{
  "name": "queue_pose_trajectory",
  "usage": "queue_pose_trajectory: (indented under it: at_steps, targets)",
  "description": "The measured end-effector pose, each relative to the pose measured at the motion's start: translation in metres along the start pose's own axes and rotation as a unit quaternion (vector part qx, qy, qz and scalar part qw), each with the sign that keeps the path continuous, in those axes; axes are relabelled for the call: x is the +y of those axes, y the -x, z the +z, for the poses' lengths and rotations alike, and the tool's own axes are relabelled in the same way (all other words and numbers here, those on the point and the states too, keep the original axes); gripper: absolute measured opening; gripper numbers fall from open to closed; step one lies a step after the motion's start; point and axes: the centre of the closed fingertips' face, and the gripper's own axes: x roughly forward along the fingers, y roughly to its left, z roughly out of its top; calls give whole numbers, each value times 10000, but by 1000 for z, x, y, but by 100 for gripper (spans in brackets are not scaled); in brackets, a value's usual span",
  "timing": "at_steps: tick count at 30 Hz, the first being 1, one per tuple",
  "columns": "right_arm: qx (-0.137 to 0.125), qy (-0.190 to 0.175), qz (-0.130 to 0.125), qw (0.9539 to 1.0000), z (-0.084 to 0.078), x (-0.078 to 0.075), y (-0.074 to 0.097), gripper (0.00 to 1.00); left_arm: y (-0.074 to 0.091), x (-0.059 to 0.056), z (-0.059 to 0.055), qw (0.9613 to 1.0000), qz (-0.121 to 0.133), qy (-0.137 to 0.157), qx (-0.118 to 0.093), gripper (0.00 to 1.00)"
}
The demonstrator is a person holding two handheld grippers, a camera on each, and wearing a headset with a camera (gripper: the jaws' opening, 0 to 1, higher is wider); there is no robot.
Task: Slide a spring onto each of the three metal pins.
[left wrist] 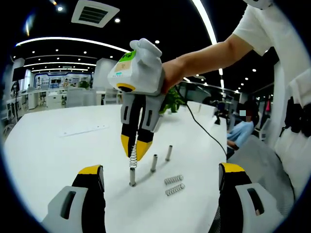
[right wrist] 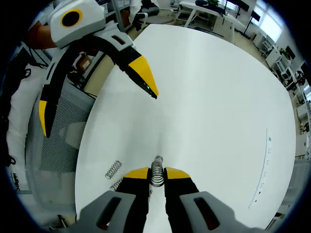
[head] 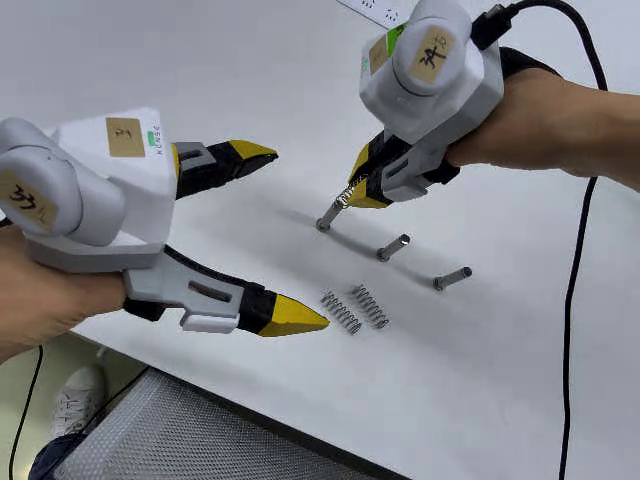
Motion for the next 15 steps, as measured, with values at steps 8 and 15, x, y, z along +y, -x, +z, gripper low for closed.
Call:
queue_pose_trajectory:
  at_steps: [8, 15]
  targets:
    - [45, 38, -9, 10000, -2, -2, -2, 12, -1, 0, 0, 10000, -25, 33, -33, 100]
    - [54, 44, 15, 10000, -2, -3, -4, 12, -3, -1, 1, 10000, -34, 69, -51, 100]
